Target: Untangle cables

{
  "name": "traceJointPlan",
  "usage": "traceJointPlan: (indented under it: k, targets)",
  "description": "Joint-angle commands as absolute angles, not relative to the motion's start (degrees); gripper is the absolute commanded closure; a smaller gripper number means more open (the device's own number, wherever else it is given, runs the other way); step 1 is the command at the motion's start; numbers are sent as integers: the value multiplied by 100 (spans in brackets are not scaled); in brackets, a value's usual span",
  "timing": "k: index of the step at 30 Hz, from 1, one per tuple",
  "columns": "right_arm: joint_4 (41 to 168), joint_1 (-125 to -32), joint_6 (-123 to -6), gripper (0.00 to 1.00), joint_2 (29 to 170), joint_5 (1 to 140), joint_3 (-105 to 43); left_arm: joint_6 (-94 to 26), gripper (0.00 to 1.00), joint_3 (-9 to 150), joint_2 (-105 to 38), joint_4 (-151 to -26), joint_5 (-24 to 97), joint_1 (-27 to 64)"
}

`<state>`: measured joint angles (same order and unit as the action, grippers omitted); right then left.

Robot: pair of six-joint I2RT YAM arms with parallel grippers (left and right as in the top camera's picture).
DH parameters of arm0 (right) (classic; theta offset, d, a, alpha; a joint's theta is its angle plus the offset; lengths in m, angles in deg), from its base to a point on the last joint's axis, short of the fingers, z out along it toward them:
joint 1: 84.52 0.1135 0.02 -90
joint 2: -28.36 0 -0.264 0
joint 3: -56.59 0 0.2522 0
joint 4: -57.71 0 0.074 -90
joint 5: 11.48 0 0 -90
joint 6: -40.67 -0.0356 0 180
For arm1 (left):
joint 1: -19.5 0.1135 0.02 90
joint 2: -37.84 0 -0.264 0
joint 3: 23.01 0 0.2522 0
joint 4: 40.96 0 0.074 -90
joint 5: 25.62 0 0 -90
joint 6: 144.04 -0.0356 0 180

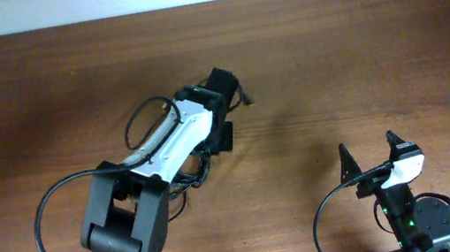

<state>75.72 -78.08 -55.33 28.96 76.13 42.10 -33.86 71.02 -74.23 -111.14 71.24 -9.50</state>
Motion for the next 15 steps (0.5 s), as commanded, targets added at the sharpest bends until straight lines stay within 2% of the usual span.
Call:
traceJointPlan:
  k: [1, 4, 6, 7, 8, 9, 10, 11, 12, 15]
  targets:
    - [7577, -7780, -5557, 1, 2890, 7641, 4252, -3445, 100, 7436, -7292, -11140, 6020, -919]
    - [7579, -7780, -5557, 2, 2890, 7641, 4252, -3753, 100, 7970, -7104, -11147, 4818, -919]
    - [7579, -7780, -5557, 2, 2890, 7641, 4252, -3790, 100, 8962, -6813, -11121, 3917, -921]
    - [7579, -7780, -5557, 2, 2890, 7641, 4252, -3792, 98, 9196, -6736, -11121, 3911, -921]
    - [7579, -7780, -5557, 2, 2890, 7641, 4252, -3790, 85, 9329, -6651, -11119, 4424, -921]
    - [7579, -7780, -5557, 1, 2890, 7641, 4252, -3790, 63, 9329, -6638, -11132, 4864, -921]
    - [7577, -7780, -5557, 2, 2890, 7641, 4252, -3790, 22, 9320, -6638, -11164, 5222, -921]
    - [7577, -7780, -5557, 2, 2890, 7641, 4252, -3790, 8, 9320, -6638, -11245, 5489, -921]
    - [7579, -7780, -5559, 2, 2890, 7641, 4252, -3790, 1, 9316, -6638, -11374, 5720, -921]
    - [7579, -7780, -5557, 1, 2890, 7641, 4252, -3786, 1, 9281, -6638, -11722, 5819, -921]
